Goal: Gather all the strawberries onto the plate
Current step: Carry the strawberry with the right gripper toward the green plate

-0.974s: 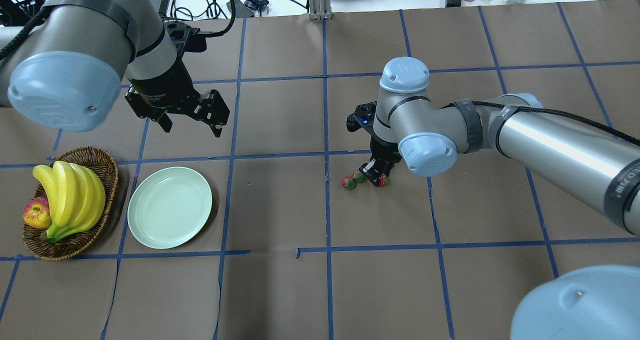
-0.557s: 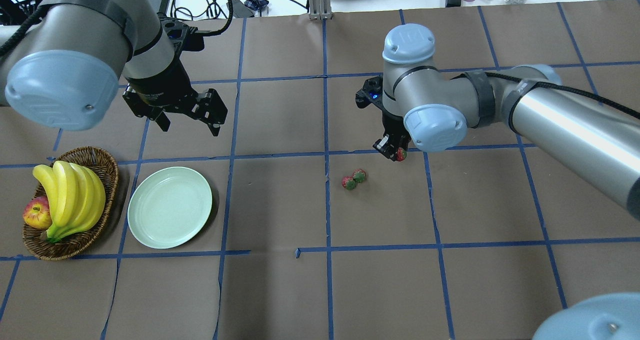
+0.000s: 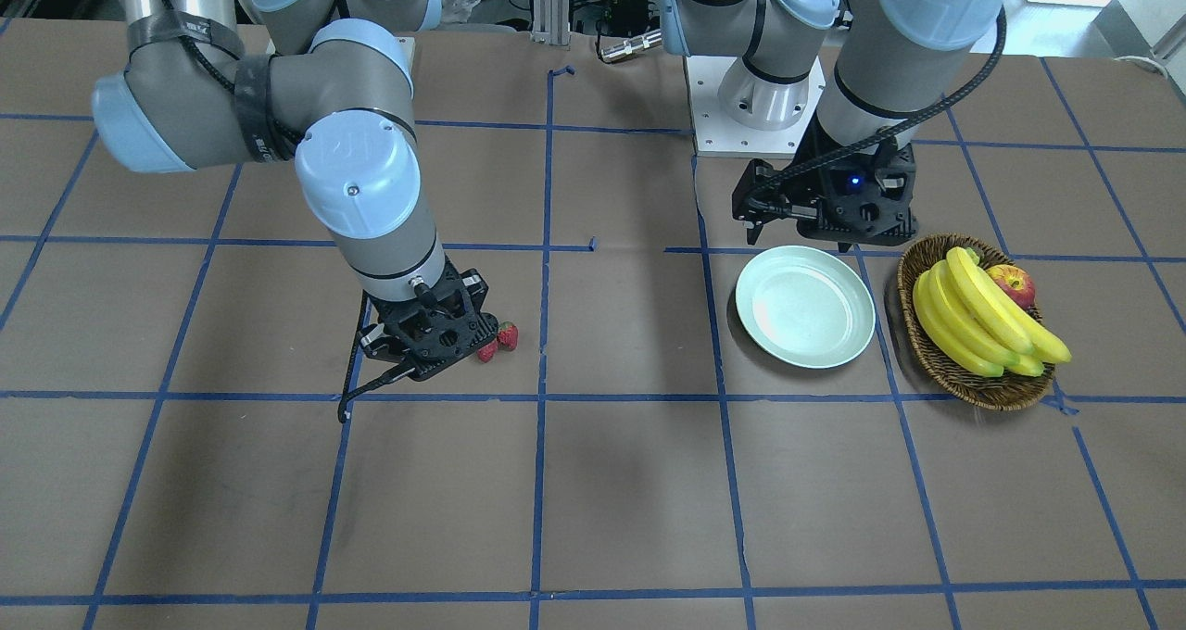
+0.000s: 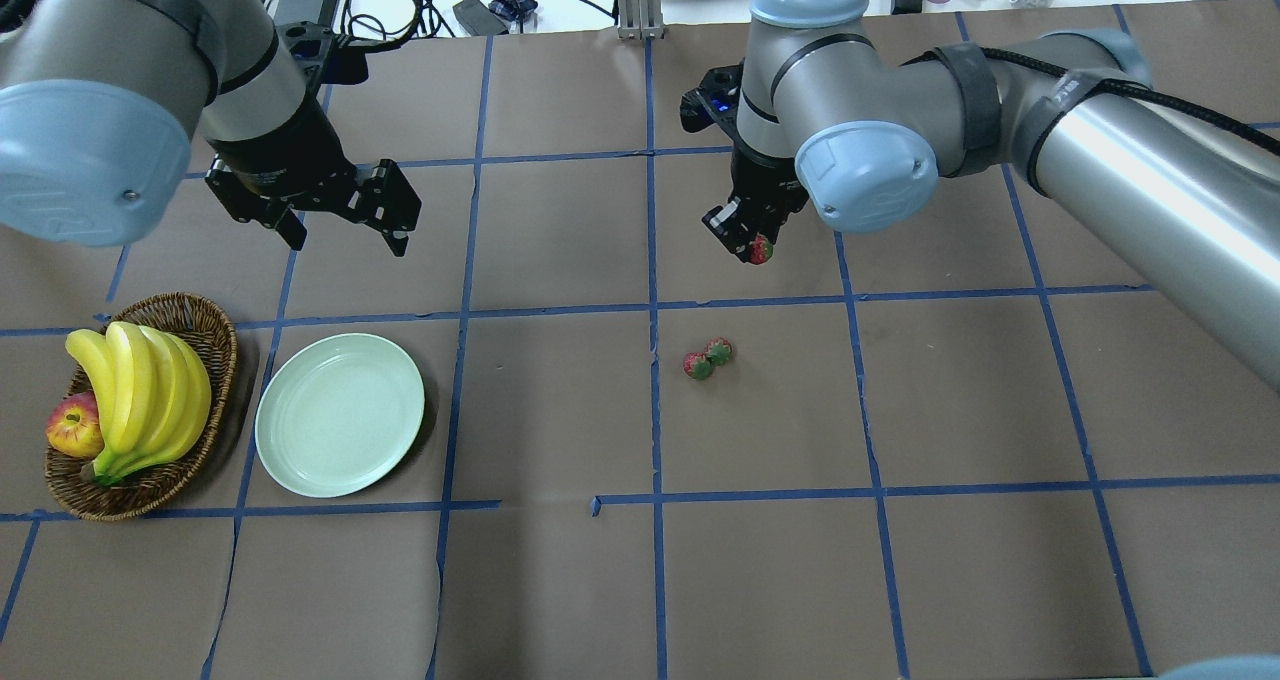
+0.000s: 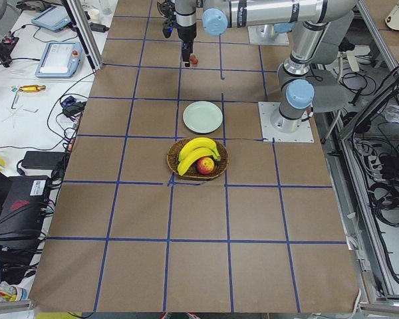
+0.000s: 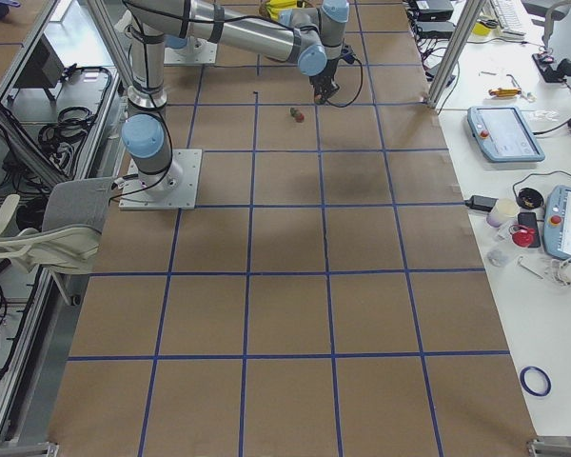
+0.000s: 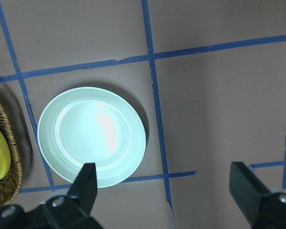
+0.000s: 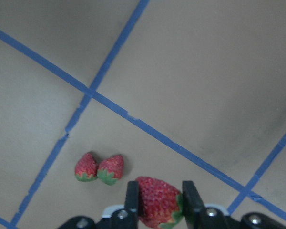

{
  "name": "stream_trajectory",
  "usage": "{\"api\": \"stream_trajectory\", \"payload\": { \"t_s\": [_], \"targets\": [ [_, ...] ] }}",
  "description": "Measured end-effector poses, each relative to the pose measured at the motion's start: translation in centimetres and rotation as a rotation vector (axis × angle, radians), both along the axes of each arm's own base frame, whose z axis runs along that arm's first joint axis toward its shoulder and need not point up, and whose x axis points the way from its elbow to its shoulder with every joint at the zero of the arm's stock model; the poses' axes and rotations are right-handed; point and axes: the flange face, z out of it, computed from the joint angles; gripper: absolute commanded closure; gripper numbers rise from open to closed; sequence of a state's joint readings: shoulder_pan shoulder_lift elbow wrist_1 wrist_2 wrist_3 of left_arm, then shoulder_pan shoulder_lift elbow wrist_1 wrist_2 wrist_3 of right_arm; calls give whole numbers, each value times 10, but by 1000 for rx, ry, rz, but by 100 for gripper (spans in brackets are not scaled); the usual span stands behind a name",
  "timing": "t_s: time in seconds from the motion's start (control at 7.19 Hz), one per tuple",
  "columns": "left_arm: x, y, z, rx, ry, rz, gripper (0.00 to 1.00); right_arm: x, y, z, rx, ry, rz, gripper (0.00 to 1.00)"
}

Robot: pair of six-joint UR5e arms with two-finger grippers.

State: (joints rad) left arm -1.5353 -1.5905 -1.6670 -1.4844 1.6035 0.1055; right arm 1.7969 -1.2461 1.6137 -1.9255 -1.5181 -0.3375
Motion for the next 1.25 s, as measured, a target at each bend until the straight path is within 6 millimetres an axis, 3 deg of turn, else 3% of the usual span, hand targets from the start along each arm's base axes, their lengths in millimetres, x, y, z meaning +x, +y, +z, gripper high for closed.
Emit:
{"api": "stream_trajectory", "payload": {
  "t_s": [0.42, 0.7, 1.25],
  "targets": [
    [52, -1, 15, -24, -3, 59, 0, 74, 20, 24, -33, -53, -68, 100],
    [66, 1, 17, -16, -2, 75, 0, 102, 30, 9, -7, -51, -58, 100],
    [70, 4, 12, 10, 2, 82, 0, 138, 41, -42, 81, -59, -29, 100]
  ]
}}
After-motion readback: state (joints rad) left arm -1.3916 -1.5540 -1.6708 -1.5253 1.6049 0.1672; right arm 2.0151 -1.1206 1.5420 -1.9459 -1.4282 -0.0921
